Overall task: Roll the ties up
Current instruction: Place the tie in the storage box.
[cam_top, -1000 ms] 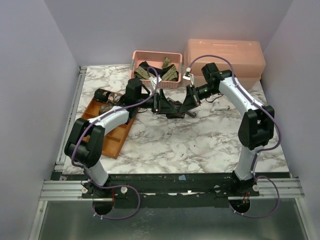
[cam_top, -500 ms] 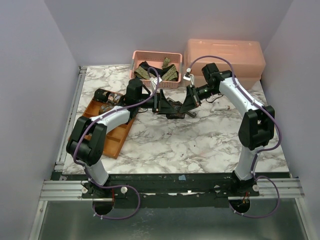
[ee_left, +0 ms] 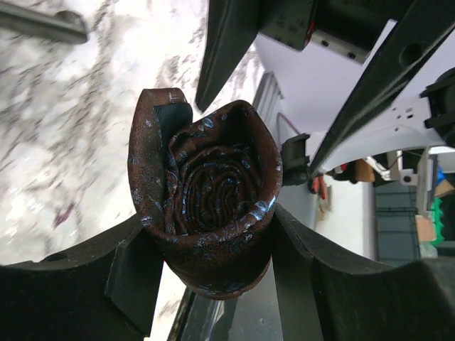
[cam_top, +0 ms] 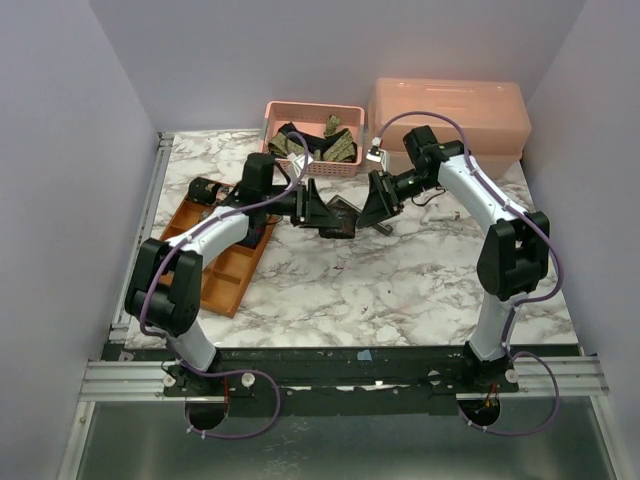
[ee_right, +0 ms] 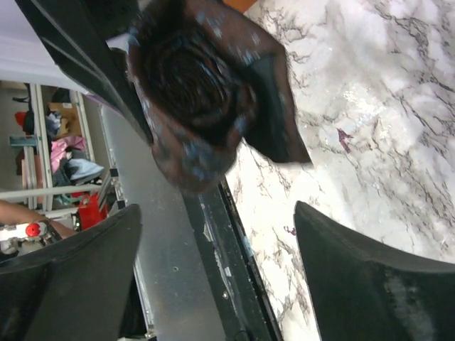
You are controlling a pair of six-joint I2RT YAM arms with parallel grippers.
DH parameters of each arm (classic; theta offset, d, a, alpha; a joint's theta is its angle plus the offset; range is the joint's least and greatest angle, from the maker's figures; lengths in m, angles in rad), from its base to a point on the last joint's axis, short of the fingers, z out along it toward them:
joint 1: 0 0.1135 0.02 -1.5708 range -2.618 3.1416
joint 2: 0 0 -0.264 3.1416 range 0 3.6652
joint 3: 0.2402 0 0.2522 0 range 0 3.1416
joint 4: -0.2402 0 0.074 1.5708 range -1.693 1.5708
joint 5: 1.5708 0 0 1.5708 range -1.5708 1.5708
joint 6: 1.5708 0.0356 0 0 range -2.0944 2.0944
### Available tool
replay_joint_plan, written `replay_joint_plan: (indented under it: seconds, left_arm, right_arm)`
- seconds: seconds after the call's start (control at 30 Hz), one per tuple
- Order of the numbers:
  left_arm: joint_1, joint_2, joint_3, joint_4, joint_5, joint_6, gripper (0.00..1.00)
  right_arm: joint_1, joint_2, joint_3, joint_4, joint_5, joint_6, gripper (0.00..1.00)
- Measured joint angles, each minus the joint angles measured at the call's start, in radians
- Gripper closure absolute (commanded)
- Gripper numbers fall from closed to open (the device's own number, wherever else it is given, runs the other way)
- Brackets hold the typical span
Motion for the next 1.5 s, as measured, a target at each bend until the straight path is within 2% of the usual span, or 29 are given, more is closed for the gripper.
replay_joint_plan:
  seconds: [0.03, 0.13, 0.33, 0.37, 0.43, 0.6, 0.77, 0.87, 0.97, 1.27, 1.5]
  left_arm:
    - [0.018, -0.013, 0.005, -0.044, 0.000, 0.032, 1.00]
    - [0.077, -0.050, 0.029, -0.209, -0.004, 0.151, 1.00]
    - [0.290, -0.072, 0.237, -0.719, -0.085, 0.570, 1.00]
    - [0.366, -0.071, 0.303, -0.850, -0.129, 0.681, 1.00]
    - [0.448, -0.063, 0.375, -0.980, -0.193, 0.799, 1.00]
    - [0.626, -0.002, 0.563, -1.225, -0.388, 1.033, 1.00]
    - [0.713, 0.050, 0.638, -1.340, -0.555, 1.151, 1.00]
    - [0.734, 0.092, 0.655, -1.359, -0.606, 1.154, 1.00]
    - [0.741, 0.138, 0.664, -1.356, -0.610, 1.086, 1.00]
    - [0.779, 0.156, 0.574, -1.217, -0.594, 0.636, 1.00]
    - [0.801, 0.163, 0.563, -1.148, -0.657, 0.407, 1.00]
  right_arm:
    - [-0.001, 0.000, 0.004, 0.000, 0.009, -0.003, 0.01]
    - [-0.008, 0.000, 0.025, -0.004, 0.037, -0.008, 0.00]
    - [-0.019, 0.000, 0.037, -0.014, 0.098, -0.031, 0.00]
    - [-0.020, 0.000, 0.037, -0.016, 0.109, -0.036, 0.00]
    - [-0.020, 0.000, 0.037, -0.016, 0.122, -0.040, 0.00]
    - [-0.020, 0.000, 0.036, -0.019, 0.161, -0.048, 0.00]
    - [-0.020, 0.000, 0.018, -0.019, 0.188, -0.055, 0.00]
    - [-0.020, 0.000, 0.007, -0.019, 0.202, -0.055, 0.00]
    - [-0.020, 0.000, 0.007, -0.018, 0.222, -0.054, 0.00]
    - [-0.020, 0.000, 0.007, -0.019, 0.286, -0.056, 0.00]
    - [-0.020, 0.000, 0.009, -0.054, 0.347, -0.080, 0.00]
